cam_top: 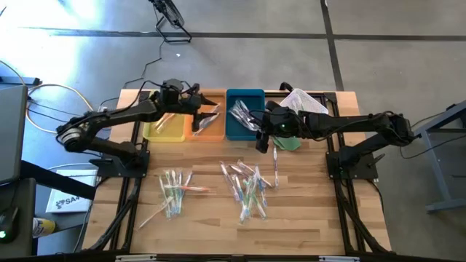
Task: Pick & Place Toothbrushes
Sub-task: Put the blue toothbrush into the orange bin
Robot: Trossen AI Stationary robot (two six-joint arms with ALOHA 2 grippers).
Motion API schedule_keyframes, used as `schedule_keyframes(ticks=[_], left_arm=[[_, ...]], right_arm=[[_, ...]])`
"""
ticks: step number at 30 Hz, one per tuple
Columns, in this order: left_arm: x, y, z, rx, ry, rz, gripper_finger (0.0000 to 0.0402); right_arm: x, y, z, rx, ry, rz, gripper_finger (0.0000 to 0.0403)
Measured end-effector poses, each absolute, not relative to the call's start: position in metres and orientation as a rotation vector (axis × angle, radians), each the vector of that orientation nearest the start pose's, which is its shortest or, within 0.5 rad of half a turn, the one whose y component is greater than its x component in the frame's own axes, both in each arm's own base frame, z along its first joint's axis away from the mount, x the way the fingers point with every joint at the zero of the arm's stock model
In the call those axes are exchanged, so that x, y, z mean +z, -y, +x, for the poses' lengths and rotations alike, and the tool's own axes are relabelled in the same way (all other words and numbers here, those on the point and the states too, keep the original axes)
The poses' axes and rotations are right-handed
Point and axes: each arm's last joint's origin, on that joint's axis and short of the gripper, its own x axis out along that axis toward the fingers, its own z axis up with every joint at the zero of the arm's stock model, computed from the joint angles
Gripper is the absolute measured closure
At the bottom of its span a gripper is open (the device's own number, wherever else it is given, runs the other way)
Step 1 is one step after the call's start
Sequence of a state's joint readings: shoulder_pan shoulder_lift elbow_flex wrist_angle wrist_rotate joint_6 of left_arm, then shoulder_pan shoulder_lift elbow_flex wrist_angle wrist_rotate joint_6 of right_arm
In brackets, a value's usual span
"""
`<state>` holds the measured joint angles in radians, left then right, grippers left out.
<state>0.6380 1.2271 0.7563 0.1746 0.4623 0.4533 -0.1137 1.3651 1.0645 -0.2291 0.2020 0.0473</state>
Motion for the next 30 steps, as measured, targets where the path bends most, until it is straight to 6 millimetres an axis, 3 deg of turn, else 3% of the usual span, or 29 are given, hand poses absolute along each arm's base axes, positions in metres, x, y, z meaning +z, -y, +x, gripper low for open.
schedule_keyframes(ticks=[7, 15, 23, 27, 30], left_arm=[[0.282, -0.126, 0.207, 0.163, -0.349, 0.362, 0.0227], [0.286, -0.092, 0.215, 0.122, -0.368, 0.443, 0.0236], [0.302, -0.063, 0.201, 0.050, -0.319, 0.559, 0.0327], [0.309, -0.058, 0.186, 0.070, -0.317, 0.581, 0.0381], [0.305, -0.055, 0.177, 0.082, -0.292, 0.589, 0.0397]], right_arm=[[0.298, 0.040, 0.298, -0.323, -0.522, 0.033, 0.0232], [0.298, 0.040, 0.298, -0.325, -0.521, 0.039, 0.0232], [0.298, 0.040, 0.298, -0.332, -0.517, 0.066, 0.0232], [0.298, 0.040, 0.298, -0.332, -0.517, 0.066, 0.0232], [0.298, 0.040, 0.298, -0.332, -0.517, 0.066, 0.0232]])
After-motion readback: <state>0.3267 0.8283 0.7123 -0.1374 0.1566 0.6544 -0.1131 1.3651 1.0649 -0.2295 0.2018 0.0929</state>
